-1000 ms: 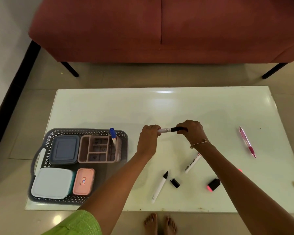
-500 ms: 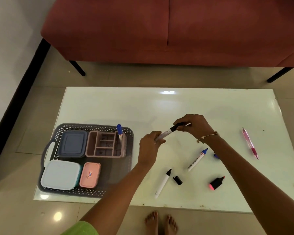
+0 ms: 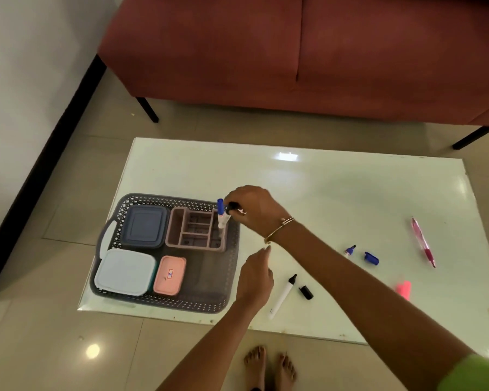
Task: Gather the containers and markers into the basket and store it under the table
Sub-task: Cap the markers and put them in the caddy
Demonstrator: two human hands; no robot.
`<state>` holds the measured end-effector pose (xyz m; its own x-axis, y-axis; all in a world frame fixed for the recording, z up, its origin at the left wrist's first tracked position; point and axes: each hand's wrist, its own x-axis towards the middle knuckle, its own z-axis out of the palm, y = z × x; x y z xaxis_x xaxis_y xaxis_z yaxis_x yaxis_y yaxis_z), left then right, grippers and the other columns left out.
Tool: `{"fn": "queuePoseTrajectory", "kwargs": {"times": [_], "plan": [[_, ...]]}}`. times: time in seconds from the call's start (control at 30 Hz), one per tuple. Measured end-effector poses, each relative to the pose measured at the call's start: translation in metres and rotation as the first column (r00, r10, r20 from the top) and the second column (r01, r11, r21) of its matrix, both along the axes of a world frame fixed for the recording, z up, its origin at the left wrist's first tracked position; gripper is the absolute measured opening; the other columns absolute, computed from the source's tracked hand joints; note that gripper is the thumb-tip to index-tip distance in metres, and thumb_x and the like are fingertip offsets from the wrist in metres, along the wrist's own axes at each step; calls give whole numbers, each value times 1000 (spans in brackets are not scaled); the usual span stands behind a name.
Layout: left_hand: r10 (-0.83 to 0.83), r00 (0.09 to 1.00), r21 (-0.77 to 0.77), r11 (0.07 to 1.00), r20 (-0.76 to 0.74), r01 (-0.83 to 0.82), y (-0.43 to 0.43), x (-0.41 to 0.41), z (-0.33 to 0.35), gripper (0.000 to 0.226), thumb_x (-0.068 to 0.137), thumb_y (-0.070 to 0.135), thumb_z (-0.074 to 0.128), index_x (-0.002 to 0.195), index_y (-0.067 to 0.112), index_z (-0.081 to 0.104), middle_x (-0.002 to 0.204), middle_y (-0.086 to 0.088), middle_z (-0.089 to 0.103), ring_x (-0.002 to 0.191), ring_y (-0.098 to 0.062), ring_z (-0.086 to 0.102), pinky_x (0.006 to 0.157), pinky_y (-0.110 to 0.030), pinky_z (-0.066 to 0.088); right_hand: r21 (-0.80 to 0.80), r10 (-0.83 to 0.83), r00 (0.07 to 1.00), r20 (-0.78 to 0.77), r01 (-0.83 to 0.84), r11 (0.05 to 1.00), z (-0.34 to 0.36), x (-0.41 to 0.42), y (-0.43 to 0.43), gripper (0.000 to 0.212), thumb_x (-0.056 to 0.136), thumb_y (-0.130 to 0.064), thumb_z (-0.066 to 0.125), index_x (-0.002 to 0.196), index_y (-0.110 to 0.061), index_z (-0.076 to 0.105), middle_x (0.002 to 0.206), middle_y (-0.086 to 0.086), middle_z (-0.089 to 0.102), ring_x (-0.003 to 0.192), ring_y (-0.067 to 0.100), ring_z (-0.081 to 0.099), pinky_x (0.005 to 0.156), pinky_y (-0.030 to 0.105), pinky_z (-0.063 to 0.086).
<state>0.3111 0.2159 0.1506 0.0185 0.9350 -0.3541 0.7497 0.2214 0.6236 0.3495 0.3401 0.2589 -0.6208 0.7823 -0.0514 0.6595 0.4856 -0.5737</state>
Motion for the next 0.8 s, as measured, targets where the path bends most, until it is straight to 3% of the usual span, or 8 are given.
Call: {"fn": "queuePoseTrajectory", "kwargs": {"times": [0.17,0.27,0.37,0.47,0.57,0.67,0.8], "plan": [[-25,997,20,999,-69,26,-18,-15,1,26,91,9,50,115,4,56,114,-13,66,103,-23,63,90,-32,52,-58,88,967,239,-76,995,-44,-42,-10,23,87,-2,45,105,-1,59,110,19,64,104,33,57,88,38,43],[-43,993,-14,999,-107,42,-25,-22,0,26,92,11,49,117,7,56,116,-8,65,104,-19,62,91,-29,52,-109,70,968,243,-45,993,-52,-47,-14,28,87,0,46,111,-1,59,115,19,63,108,34,57,95,38,43],[-116,986,-61,992,-117,109,-30,-19,2,39,93,7,43,132,11,46,135,-6,54,122,-20,50,104,-32,43,-188,-168,985,39,172,967,-46,-17,-15,32,84,1,50,112,-5,64,116,16,65,106,29,60,97,34,42],[-141,980,-138,983,-141,121,-35,-8,2,39,95,11,45,133,14,45,137,-6,51,125,-21,47,104,-33,41,-288,-474,877,-81,435,853,-42,52,-19,25,79,4,60,100,-4,70,101,16,72,91,28,68,92,34,50],[-147,976,-203,973,-164,112,-41,7,-4,33,95,14,45,127,12,50,129,-8,55,119,-22,49,99,-33,43,-319,-617,782,85,608,727,-59,127,-38,13,77,-1,67,89,-3,72,91,15,74,84,27,68,78,26,53],[-127,973,-252,965,-194,75,-43,22,-16,27,96,19,45,121,10,51,123,-8,55,114,-22,50,96,-32,45,-416,-608,725,323,686,597,-91,171,-71,9,72,-13,76,79,-9,71,69,4,67,60,18,61,45,15,49],[-120,964,-269,962,-237,53,-48,37,-37,31,94,29,50,118,10,49,118,-8,54,110,-22,51,92,-32,46,-468,-418,772,478,627,623,-139,172,-112,39,63,-35,82,90,-10,68,83,3,65,81,18,62,77,27,51]]}}
